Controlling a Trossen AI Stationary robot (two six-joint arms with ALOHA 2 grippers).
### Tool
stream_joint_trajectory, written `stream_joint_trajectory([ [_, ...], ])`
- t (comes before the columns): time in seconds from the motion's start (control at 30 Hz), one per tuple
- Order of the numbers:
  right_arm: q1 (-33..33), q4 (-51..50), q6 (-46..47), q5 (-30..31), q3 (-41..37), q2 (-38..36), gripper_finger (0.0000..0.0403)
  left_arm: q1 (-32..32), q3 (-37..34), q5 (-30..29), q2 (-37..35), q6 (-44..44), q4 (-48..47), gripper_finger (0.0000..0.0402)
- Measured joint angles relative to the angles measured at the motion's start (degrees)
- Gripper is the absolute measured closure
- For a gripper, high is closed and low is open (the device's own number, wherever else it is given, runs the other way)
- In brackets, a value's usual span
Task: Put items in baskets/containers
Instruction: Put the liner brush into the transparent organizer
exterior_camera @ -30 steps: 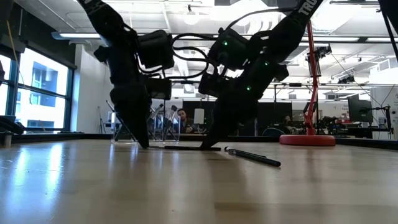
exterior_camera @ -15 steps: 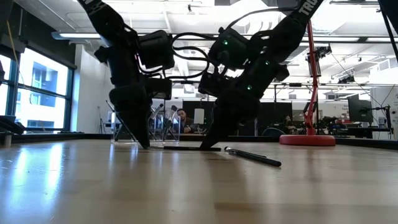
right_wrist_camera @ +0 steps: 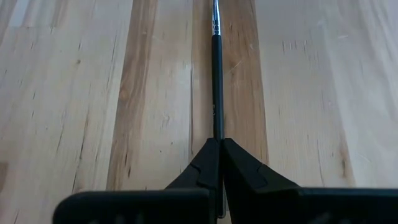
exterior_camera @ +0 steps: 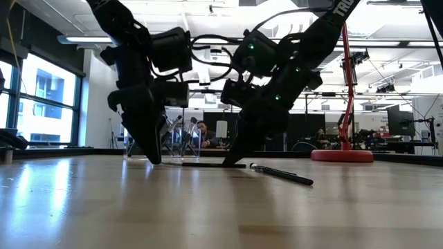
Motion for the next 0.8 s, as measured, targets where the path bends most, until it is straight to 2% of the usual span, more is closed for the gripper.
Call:
stream_joint_trajectory([
  [0.07,0.0,0.0,0.0,0.0,0.0,0.0,0.0400,-1.2,0.0,-0.4,0.0,0.0,0.6,0.0318],
  [0.27,0.0,0.0,0.0,-0.1,0.0,0.0,0.0400,-3.6,0.2,-7.1,0.0,0.2,2.7,0.0318],
  [0.8,-0.1,0.4,1.7,-0.6,-0.1,0.0,0.0398,-3.8,0.5,-10.1,0.5,5.3,2.8,0.0318],
])
